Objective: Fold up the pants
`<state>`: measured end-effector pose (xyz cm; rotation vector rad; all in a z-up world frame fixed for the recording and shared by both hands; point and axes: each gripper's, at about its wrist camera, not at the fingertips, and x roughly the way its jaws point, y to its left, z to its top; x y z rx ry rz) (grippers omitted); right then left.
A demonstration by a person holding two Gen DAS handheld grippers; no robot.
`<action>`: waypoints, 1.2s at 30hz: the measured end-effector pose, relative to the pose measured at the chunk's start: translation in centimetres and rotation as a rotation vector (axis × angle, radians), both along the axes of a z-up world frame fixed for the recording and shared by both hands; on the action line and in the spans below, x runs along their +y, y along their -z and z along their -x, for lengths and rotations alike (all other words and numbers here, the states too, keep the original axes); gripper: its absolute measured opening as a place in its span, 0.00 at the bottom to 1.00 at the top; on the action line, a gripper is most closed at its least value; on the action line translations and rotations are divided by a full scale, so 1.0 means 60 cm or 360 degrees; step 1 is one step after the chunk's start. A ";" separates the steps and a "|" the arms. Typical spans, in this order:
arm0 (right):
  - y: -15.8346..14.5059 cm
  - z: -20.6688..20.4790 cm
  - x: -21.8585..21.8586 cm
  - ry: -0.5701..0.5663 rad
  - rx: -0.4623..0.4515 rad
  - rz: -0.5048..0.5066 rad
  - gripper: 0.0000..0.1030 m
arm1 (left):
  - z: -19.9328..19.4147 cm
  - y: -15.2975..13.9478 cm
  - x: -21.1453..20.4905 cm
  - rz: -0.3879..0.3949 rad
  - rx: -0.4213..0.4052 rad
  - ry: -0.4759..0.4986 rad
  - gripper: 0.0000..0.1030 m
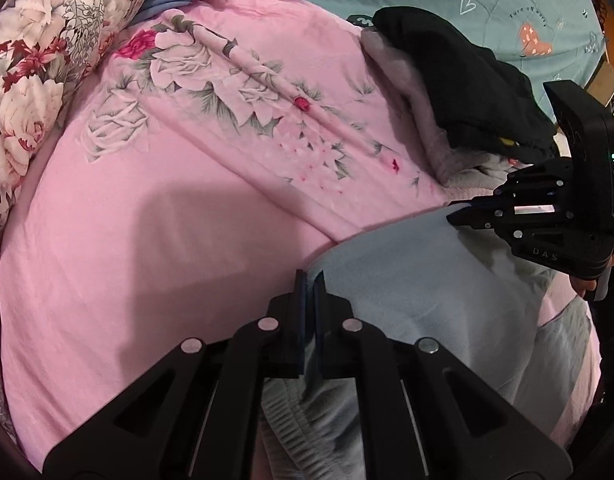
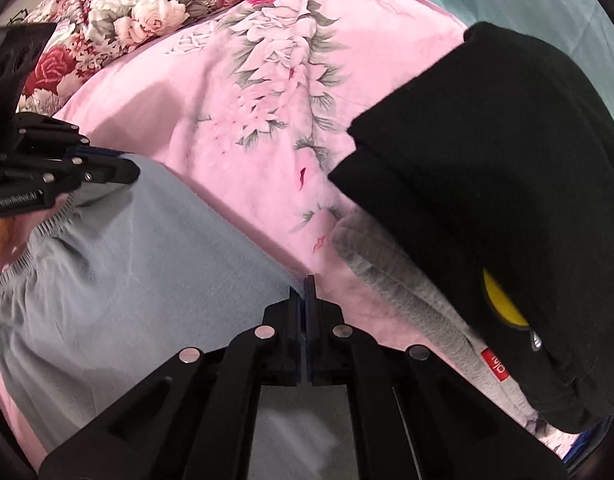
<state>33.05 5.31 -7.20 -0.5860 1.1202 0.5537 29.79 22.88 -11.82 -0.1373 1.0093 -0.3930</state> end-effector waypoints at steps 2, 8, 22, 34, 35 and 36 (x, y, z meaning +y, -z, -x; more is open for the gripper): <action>-0.007 0.001 -0.004 0.0052 0.0028 -0.0021 0.01 | 0.012 -0.019 0.005 0.0042 -0.0019 0.0001 0.03; -0.109 0.080 -0.005 -0.0012 -0.0118 -0.0082 0.01 | 0.118 -0.106 -0.019 0.0003 -0.0232 0.0132 0.03; -0.106 0.396 -0.017 -0.0137 0.0034 -0.0226 0.01 | 0.365 -0.086 -0.019 -0.0264 -0.0187 0.0251 0.03; -0.010 0.445 -0.011 0.0006 0.0204 -0.0334 0.01 | 0.390 -0.036 -0.006 -0.0212 -0.0082 0.0274 0.18; -0.007 0.446 -0.011 0.0010 0.0204 -0.0332 0.01 | 0.391 -0.038 -0.003 -0.0178 -0.0083 0.0272 0.26; 0.000 0.446 -0.011 0.0011 0.0210 -0.0323 0.05 | 0.395 -0.042 0.003 -0.0131 -0.0093 0.0266 0.49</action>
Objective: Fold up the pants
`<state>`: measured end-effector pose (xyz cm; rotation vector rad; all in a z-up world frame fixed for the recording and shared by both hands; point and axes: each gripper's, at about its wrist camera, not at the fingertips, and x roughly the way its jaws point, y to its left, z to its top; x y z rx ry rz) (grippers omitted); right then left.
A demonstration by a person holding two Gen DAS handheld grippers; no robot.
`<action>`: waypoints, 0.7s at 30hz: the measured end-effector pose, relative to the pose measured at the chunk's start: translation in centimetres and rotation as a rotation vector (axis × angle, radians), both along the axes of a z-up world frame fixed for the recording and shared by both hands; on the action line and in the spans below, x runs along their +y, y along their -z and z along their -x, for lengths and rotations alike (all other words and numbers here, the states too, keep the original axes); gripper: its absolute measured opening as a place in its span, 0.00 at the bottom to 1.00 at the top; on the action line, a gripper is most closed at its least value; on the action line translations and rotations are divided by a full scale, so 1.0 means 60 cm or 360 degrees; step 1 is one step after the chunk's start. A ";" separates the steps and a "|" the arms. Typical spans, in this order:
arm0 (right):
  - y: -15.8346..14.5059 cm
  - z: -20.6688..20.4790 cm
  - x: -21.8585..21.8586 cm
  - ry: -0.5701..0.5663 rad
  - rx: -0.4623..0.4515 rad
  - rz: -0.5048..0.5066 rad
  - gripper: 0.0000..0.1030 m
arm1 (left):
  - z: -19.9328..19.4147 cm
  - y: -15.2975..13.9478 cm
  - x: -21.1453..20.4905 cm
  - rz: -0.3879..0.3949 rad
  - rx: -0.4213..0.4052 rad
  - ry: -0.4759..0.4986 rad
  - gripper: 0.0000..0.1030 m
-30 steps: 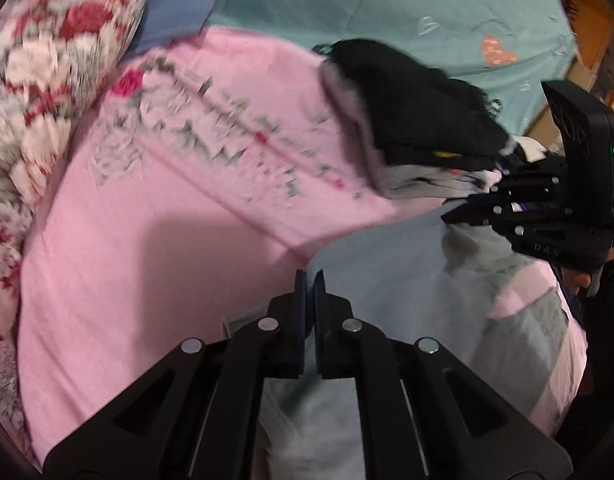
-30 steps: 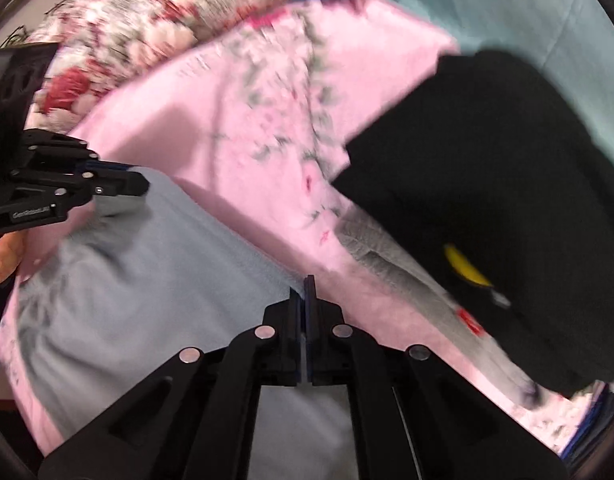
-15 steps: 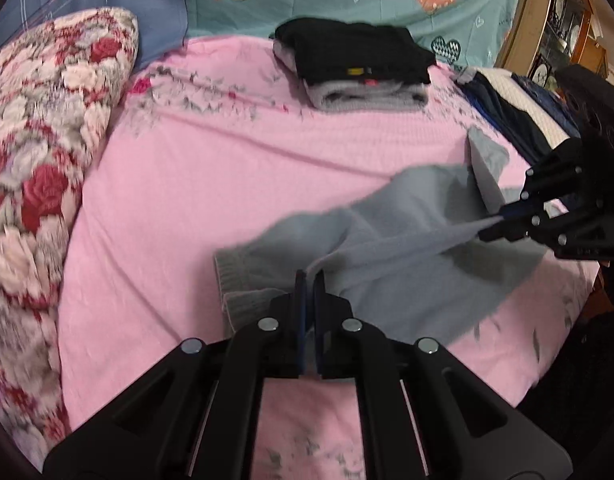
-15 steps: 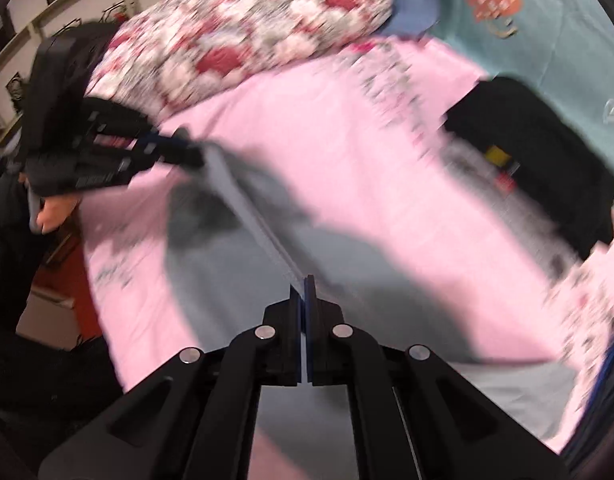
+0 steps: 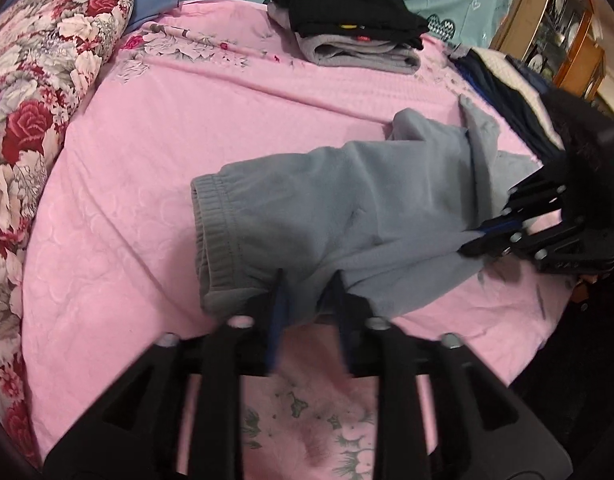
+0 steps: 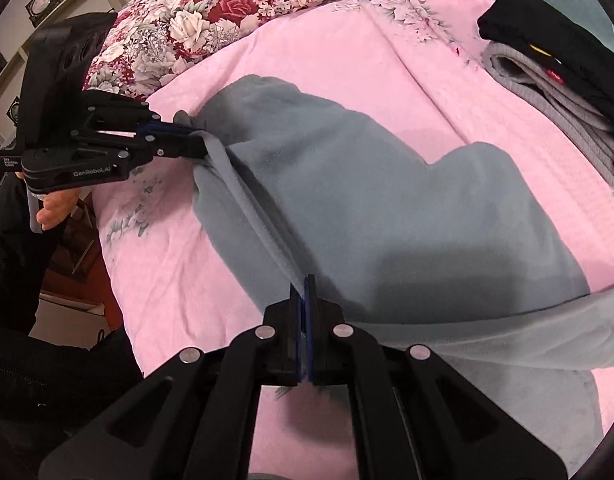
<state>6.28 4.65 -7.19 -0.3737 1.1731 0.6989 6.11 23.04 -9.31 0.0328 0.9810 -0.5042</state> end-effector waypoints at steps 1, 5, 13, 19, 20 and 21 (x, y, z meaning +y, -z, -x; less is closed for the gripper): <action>0.005 0.000 -0.001 0.0003 0.0013 0.0010 0.06 | 0.006 -0.006 0.006 0.0038 -0.0025 -0.0027 0.73; 0.009 0.009 -0.010 -0.0038 0.0039 -0.0056 0.34 | 0.032 -0.038 0.033 0.0176 -0.0132 -0.0168 0.81; -0.064 0.039 -0.030 -0.0034 -0.0161 -0.0234 0.10 | 0.038 -0.069 -0.001 0.0428 -0.0068 -0.0514 0.50; -0.009 0.009 -0.027 0.0074 0.0001 -0.0220 0.05 | 0.003 0.019 -0.064 0.0294 0.0206 -0.0622 0.00; 0.001 0.008 -0.028 0.0076 0.0044 -0.0213 0.05 | -0.004 0.032 -0.068 0.0209 0.0225 -0.0664 0.00; 0.009 0.008 -0.027 0.0072 0.0077 -0.0203 0.05 | -0.007 0.041 -0.067 0.0160 0.0234 -0.0695 0.01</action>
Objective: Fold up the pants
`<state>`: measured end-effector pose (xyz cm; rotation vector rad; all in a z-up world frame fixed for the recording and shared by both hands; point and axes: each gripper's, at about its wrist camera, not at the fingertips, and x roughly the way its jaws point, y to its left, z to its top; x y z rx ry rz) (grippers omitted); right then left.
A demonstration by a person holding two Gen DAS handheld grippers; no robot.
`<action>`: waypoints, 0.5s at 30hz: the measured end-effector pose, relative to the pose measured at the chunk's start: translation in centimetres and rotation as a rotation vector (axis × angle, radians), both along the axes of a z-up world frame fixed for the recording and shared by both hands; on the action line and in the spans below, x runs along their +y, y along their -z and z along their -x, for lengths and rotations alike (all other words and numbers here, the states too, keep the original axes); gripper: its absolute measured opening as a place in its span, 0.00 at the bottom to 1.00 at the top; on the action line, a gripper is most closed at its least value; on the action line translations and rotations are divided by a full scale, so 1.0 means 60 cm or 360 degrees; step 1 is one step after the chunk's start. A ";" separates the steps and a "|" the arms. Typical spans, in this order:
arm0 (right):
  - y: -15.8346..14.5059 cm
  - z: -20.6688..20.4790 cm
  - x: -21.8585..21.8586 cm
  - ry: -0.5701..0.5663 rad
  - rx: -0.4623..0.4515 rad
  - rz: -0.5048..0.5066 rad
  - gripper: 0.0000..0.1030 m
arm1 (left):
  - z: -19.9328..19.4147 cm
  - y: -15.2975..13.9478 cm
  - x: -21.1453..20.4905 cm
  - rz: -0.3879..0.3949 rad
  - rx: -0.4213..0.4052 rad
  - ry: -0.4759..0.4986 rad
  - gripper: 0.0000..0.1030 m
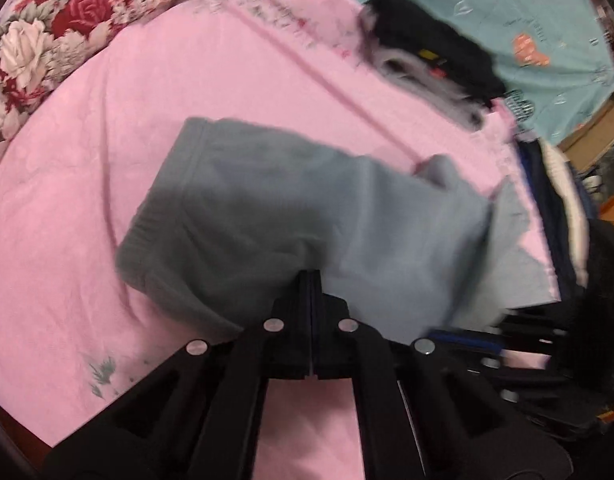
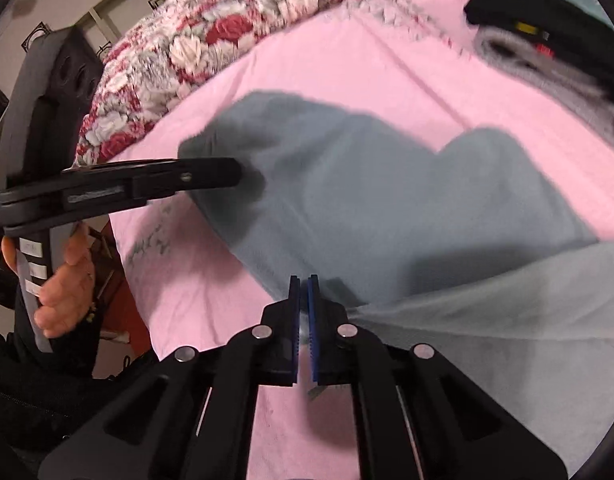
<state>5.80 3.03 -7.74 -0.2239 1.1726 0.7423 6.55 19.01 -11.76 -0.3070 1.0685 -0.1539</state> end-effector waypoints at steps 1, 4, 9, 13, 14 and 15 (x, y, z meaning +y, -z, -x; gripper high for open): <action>0.008 0.003 0.000 -0.0004 0.0023 0.0016 0.05 | -0.004 0.004 0.006 0.0024 -0.0006 -0.0016 0.03; -0.017 0.007 -0.020 0.0047 0.0012 -0.0018 0.06 | -0.013 0.008 0.023 0.0094 0.0024 -0.0064 0.03; -0.116 -0.050 -0.183 0.0616 -0.0181 -0.0069 0.47 | -0.002 0.006 0.013 -0.0008 -0.0043 -0.0028 0.03; -0.149 -0.160 -0.348 0.1254 -0.0114 0.0111 0.47 | -0.003 0.009 0.013 0.0001 -0.0089 -0.0016 0.03; -0.149 -0.195 -0.390 0.1383 -0.0045 0.0122 0.47 | -0.002 0.010 0.015 0.0015 -0.0099 -0.0014 0.03; -0.146 -0.223 -0.416 0.1463 0.0009 0.0137 0.47 | 0.000 0.011 0.018 0.0033 -0.0109 -0.0012 0.03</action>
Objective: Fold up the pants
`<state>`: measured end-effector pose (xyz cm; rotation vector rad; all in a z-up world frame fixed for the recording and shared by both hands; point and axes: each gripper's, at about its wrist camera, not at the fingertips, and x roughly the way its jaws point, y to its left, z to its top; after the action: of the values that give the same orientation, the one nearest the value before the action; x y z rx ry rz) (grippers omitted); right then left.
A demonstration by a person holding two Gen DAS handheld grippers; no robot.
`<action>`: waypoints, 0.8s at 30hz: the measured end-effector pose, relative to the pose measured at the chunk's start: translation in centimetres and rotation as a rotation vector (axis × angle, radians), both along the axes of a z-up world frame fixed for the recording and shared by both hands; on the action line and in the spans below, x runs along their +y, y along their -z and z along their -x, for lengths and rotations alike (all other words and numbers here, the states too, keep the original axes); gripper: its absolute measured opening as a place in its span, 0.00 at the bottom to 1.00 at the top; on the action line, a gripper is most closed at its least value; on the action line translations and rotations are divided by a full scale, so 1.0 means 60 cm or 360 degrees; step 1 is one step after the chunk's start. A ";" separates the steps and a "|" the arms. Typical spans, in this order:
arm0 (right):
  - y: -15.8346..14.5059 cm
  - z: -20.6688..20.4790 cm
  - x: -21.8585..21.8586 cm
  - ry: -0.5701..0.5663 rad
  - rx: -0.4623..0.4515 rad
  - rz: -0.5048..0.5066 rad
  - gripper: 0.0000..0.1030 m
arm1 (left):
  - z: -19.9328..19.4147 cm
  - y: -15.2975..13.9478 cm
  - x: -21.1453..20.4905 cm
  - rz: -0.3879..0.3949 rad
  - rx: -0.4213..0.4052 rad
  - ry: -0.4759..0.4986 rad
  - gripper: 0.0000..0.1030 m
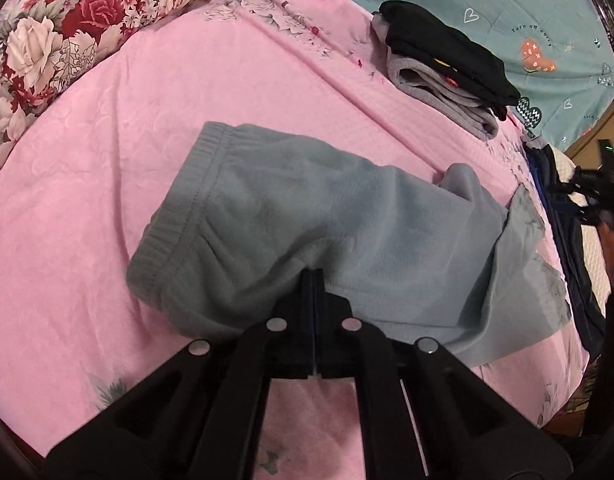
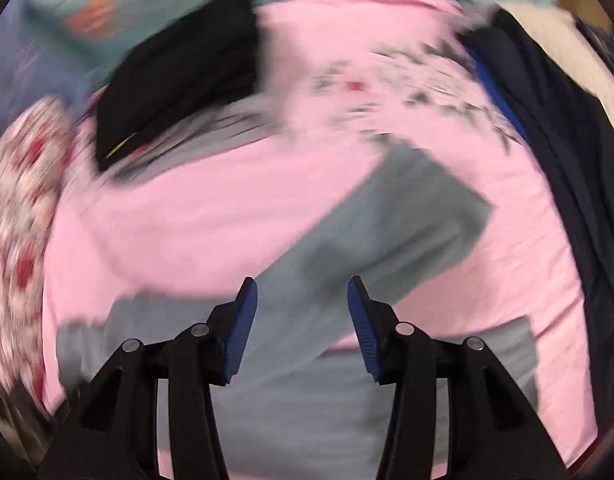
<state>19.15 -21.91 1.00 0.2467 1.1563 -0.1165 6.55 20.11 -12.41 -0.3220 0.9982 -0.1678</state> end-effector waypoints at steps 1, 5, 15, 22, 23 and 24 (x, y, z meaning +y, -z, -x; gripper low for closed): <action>0.005 -0.027 -0.018 0.0071 0.0047 0.0007 0.47 | 0.001 0.001 0.003 0.0018 -0.0008 0.0004 0.03; 0.033 -0.120 -0.074 0.0269 0.0203 0.0031 0.47 | 0.001 0.005 0.013 0.0084 -0.0015 0.0028 0.03; 0.090 -0.189 -0.103 0.0419 0.0395 0.0108 0.47 | -0.010 0.014 0.032 0.0238 0.0021 0.0074 0.03; 0.090 -0.171 -0.087 0.0378 0.0387 0.0218 0.25 | -0.015 0.012 0.025 0.0222 0.0030 0.0065 0.03; 0.089 -0.165 -0.087 0.0378 0.0396 0.0226 0.11 | -0.014 0.012 0.024 0.0218 0.0032 0.0062 0.03; 0.089 -0.159 -0.089 0.0390 0.0398 0.0228 0.05 | -0.015 0.011 0.024 0.0210 0.0037 0.0059 0.03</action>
<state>28.69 -27.28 -4.32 0.2505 1.3558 -0.4551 7.42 21.53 -13.07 -0.4269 1.0185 -0.2648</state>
